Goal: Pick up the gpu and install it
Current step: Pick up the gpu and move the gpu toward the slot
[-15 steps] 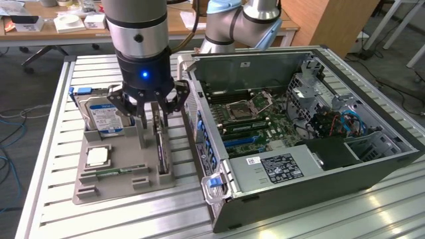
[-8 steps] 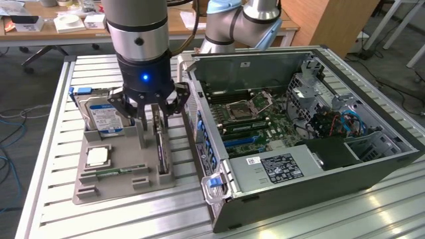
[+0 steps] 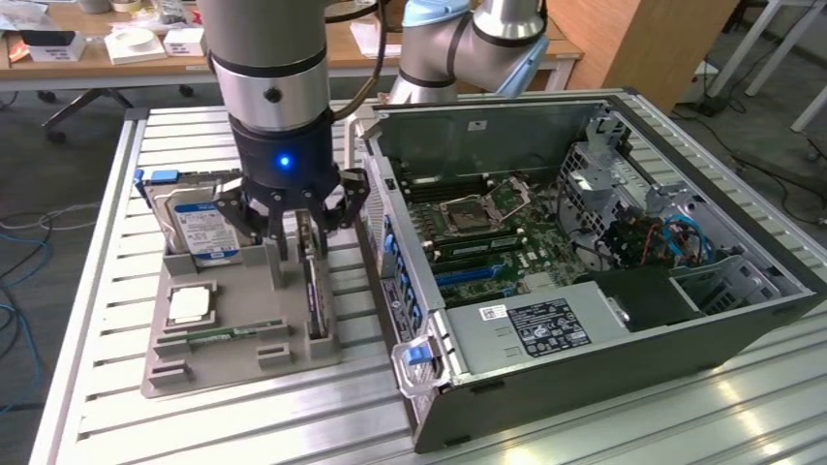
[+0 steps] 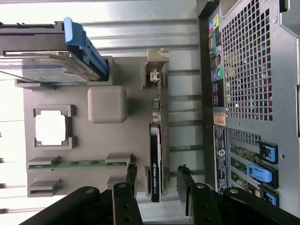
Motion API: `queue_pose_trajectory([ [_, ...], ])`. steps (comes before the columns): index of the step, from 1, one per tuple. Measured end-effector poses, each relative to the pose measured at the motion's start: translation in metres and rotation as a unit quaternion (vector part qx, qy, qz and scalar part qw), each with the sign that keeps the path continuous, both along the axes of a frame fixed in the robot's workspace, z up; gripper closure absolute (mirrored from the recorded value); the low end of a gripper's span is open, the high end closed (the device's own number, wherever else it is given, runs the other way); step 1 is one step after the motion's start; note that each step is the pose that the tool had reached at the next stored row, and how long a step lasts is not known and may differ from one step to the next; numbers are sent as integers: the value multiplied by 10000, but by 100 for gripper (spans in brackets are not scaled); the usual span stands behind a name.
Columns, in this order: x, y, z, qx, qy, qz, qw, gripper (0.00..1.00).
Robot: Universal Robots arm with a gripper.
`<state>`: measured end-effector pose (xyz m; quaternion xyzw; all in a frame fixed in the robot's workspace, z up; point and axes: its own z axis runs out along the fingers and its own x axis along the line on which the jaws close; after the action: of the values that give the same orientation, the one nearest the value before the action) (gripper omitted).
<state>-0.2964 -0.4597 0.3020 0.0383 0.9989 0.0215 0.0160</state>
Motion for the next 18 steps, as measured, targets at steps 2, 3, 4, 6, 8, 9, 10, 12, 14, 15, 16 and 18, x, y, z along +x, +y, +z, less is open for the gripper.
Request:
queue_pose_trajectory([
  [2,0,0,-23,0,0,0,10000,53],
  [3,0,0,-35,0,0,0,10000,53],
  [4,0,0,-48,0,-1,0,10000,53],
  [6,0,0,-69,0,-1,0,10000,53],
  [8,0,0,-90,0,-1,0,10000,53],
  [9,0,0,-102,0,0,0,10000,53],
  [10,0,0,-115,0,-1,0,10000,53],
  [12,0,0,-143,0,-1,0,10000,53],
  [14,0,0,-158,0,0,0,10000,53],
  [15,0,0,-158,-1,0,0,10000,53],
  [16,0,0,-158,-1,0,0,10000,53],
  [18,2,0,-159,0,-1,0,10000,53],
])
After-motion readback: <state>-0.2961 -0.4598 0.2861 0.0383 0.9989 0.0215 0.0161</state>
